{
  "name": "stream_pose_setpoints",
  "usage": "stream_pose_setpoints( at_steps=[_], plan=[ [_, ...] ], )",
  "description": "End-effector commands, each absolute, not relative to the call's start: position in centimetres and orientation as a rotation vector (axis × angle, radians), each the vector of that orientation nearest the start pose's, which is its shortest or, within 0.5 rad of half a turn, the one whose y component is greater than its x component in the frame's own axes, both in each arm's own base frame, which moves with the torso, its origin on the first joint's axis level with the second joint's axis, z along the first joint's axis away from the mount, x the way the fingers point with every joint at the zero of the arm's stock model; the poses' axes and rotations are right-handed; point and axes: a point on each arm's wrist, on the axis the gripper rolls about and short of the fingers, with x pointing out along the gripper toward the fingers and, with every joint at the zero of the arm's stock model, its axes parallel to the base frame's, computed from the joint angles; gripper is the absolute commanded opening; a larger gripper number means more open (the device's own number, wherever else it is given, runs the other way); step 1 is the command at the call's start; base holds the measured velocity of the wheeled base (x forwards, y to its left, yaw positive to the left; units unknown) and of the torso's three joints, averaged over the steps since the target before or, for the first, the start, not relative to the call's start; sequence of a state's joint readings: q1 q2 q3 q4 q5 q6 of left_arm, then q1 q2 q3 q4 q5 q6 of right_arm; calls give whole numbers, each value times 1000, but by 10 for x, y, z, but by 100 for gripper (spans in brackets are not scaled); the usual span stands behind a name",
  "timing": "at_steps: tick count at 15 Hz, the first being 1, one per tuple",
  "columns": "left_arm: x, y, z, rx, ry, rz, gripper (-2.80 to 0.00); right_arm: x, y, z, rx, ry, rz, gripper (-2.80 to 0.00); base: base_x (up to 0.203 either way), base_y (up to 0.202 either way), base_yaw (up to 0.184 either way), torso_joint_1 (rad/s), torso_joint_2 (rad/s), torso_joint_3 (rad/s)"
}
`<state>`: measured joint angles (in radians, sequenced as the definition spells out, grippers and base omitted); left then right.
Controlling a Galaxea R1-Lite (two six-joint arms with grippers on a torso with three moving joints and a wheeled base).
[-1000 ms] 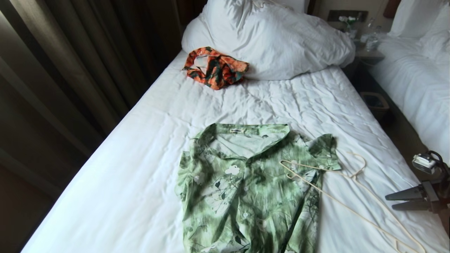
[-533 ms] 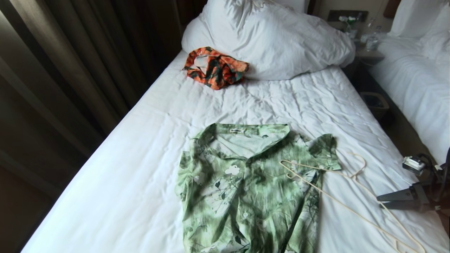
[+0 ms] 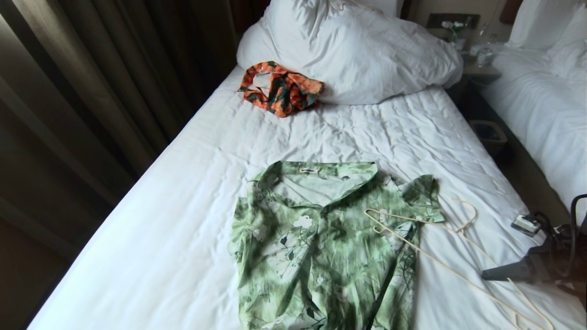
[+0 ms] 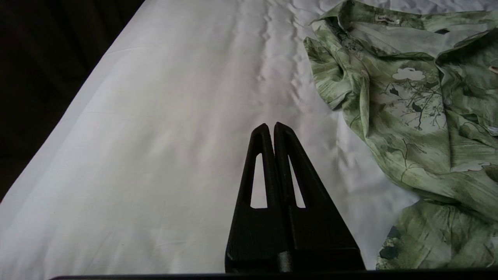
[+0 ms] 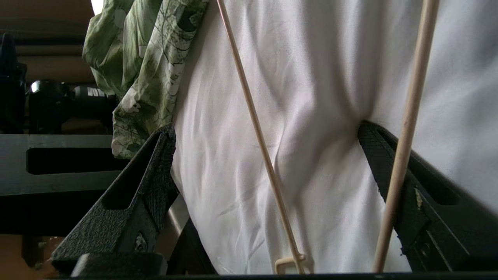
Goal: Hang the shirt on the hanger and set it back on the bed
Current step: Lift the shirt and hanger
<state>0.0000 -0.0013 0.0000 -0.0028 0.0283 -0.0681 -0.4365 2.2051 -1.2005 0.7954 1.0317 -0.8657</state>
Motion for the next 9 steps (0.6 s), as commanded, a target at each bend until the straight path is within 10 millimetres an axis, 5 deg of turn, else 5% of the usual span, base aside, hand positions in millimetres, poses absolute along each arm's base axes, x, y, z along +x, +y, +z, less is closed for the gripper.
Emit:
stream_pose_setpoints(
  at_steps=[1,6,7,9],
  plan=[
    [-23,1,75,-69,-4,29,-280,296,-109,42,496,991,918,0,0,0,0,0,0,0],
    [-23,1,76,-69,-5,29,-280,300,-106,42,469,975,926,0,0,0,0,0,0,0],
    [-23,1,76,-69,-6,29,-280,301,-107,41,461,968,924,-280,0,0,0,0,0,0],
    [-23,1,76,-69,-5,29,-280,301,-107,39,473,975,918,-280,0,0,0,0,0,0]
  ],
)
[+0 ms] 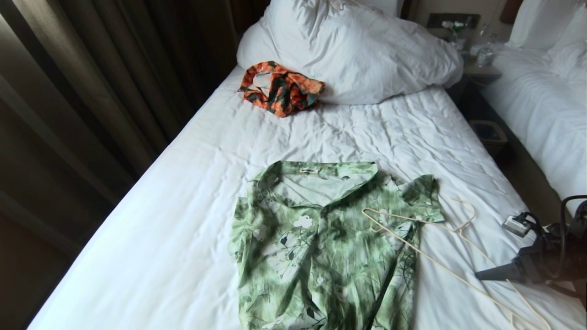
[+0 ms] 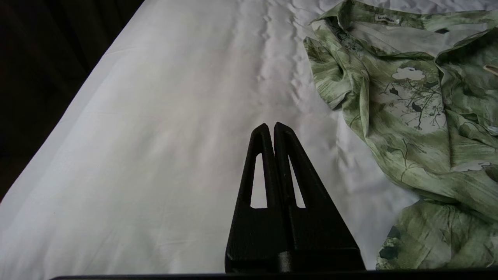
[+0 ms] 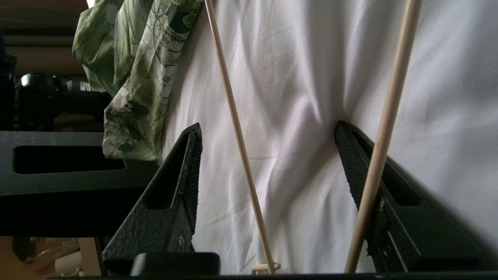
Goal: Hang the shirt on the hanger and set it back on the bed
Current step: Lift the shirt and hanger
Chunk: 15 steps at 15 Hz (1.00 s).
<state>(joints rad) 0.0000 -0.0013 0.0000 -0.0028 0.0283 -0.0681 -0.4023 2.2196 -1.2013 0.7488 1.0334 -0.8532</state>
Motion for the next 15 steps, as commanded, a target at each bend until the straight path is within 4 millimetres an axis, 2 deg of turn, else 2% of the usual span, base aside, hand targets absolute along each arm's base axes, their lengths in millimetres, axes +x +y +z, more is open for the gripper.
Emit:
stream_pose_setpoints(
  at_steps=[1,9,15],
  plan=[
    [-23,1,76,-69,-5,29,-280,301,-108,39,474,975,917,-280,0,0,0,0,0,0],
    [-23,1,76,-69,-5,29,-280,300,-112,41,471,964,906,-280,0,0,0,0,0,0],
    [-23,1,75,-69,-4,29,-280,294,-119,52,479,912,890,-280,0,0,0,0,0,0]
  ],
)
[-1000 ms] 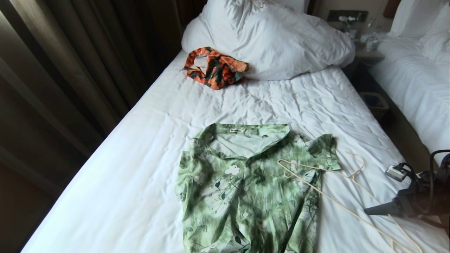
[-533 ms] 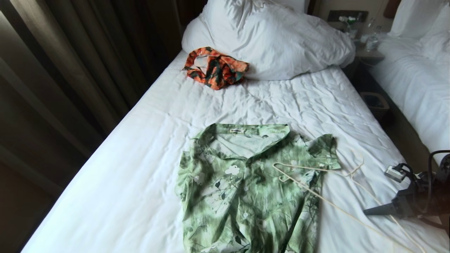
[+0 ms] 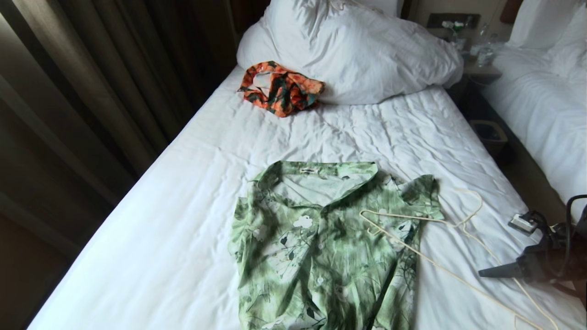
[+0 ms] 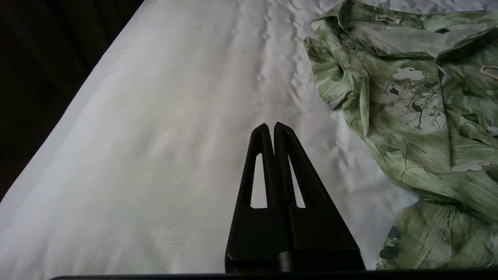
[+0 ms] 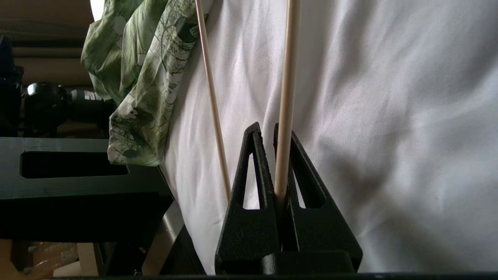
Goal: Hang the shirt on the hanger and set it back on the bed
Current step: Lift the shirt and hanger
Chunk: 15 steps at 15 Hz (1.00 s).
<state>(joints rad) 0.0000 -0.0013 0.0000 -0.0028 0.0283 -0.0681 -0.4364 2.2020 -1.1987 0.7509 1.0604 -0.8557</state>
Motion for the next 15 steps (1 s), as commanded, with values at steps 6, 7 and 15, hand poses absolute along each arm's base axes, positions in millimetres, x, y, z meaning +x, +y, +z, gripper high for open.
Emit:
stream_pose_setpoints(
  at_steps=[6,7,15],
  plan=[
    [-23,1,75,-69,-4,29,-280,283,-124,82,363,823,883,-280,0,0,0,0,0,0],
    [-23,1,75,-69,-4,29,-280,279,-124,89,335,804,889,-280,0,0,0,0,0,0],
    [-23,1,75,-69,-4,29,-280,279,-114,123,-65,570,1005,-280,0,0,0,0,0,0]
  ],
)
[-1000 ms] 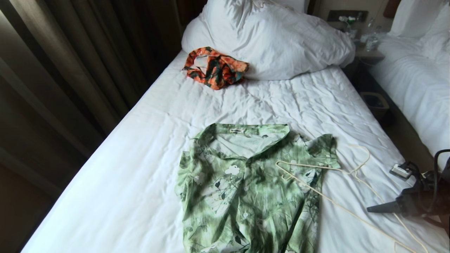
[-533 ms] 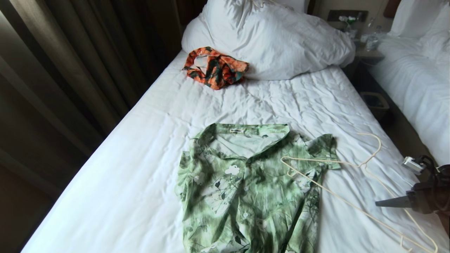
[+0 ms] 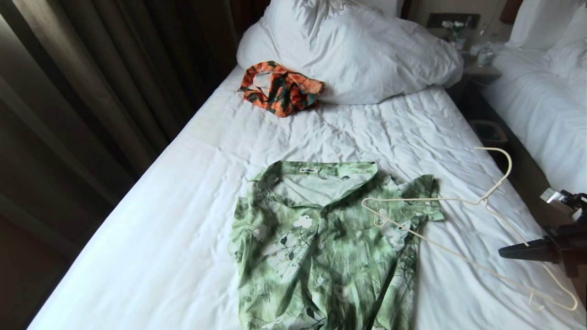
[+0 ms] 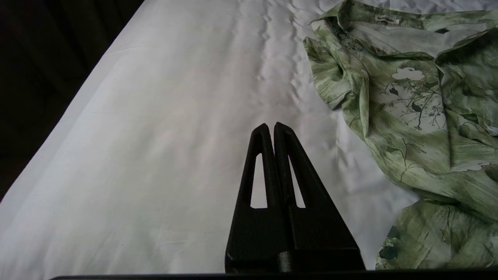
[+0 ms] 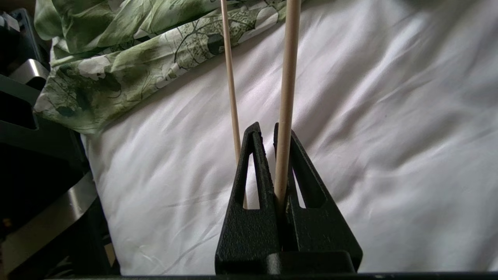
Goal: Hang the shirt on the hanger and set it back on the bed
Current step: Lift the shirt and hanger
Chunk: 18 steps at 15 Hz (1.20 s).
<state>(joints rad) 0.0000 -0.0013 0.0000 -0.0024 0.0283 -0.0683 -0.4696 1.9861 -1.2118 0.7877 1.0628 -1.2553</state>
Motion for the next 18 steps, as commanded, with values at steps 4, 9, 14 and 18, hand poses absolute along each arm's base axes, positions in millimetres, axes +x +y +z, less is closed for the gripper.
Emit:
stream_pose_setpoints(
  at_steps=[4,9,14,18],
  plan=[
    [-23,1,75,-69,-4,29,-280,281,-111,125,-231,454,1034,-280,0,0,0,0,0,0],
    [-23,1,75,-69,-4,29,-280,263,-101,162,-308,298,1035,-280,0,0,0,0,0,0],
    [-23,1,75,-52,2,26,-280,243,-86,192,-309,163,1057,-280,0,0,0,0,0,0],
    [-23,1,75,-49,4,26,-280,242,-70,203,-319,136,1107,-280,0,0,0,0,0,0]
  ],
)
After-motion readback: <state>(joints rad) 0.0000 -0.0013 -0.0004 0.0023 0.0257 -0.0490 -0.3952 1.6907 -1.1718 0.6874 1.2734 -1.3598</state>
